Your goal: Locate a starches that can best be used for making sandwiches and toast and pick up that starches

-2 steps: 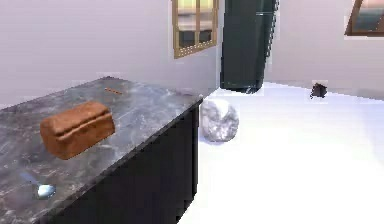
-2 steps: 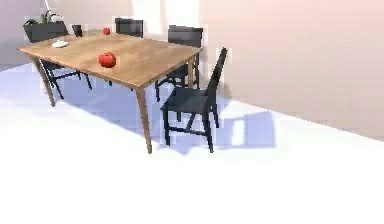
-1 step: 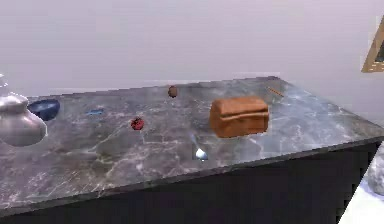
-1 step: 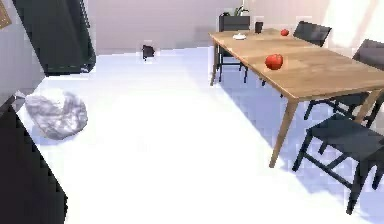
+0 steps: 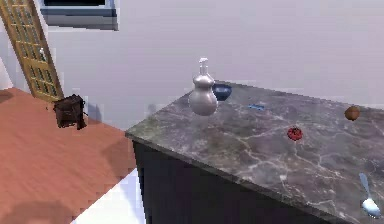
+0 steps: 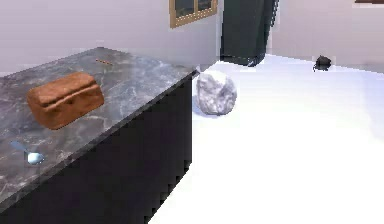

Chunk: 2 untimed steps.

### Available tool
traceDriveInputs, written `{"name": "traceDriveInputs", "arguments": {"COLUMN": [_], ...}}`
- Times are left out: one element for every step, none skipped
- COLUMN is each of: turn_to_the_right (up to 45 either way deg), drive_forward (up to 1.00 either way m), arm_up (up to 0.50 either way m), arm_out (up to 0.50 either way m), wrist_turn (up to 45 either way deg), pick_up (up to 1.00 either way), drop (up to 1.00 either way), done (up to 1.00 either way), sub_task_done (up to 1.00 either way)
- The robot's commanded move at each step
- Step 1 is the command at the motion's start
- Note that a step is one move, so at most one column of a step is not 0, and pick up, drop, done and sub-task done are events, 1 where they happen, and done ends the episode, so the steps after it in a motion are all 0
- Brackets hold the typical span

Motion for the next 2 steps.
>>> {"name": "traceDriveInputs", "arguments": {"turn_to_the_right": [-27.0,0.0], "drive_forward": [0.0,0.0], "arm_up": [0.0,0.5], "arm_out": [0.0,0.0], "wrist_turn": [0.0,0.0], "pick_up": [0.0,0.0], "drop": [0.0,0.0], "done": [0.0,0.0], "sub_task_done": [0.0,0.0]}}
